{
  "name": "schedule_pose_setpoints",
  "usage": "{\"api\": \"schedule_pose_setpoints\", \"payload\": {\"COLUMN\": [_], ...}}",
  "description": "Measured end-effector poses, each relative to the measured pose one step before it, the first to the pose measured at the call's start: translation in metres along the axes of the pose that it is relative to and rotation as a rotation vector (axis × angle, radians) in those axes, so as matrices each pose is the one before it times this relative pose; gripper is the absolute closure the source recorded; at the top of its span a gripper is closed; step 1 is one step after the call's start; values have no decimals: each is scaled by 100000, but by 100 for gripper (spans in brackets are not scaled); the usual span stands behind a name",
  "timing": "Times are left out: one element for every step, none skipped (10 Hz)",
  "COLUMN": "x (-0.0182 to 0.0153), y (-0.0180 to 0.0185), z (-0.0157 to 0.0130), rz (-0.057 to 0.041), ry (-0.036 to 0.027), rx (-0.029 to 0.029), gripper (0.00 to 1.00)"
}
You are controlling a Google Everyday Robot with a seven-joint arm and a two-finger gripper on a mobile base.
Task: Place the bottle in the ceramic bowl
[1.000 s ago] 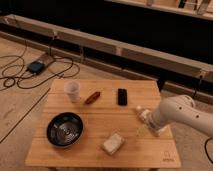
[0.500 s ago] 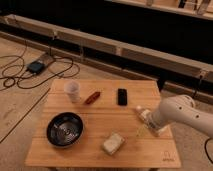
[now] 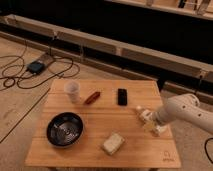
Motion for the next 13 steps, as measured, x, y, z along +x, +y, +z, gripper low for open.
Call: {"api": "schedule_pose_setpoints", "payload": {"x": [335,255,368,88,95,17,-137,-12,-81,13,48,18,84], "y": [-1330,-1172,-950,-391,-492,-206,67,101,219,121,-52,-267,-236], "z": [420,396,532,404,640,793,478,418,493,325,110,0,-275], "rz": [-83,-44,91,91,-131,-136,52,-105,-584,-78,69,214,66], "ry": [471,516,905,467,859,986,389,691,892,824,654,911,827], "rx": [1983,1750,1284,390,550,-79,-477,-404,-554,-371,68,568,587], "gripper": [23,23,23,23,23,23,24,29,41,51,59,71,80]}}
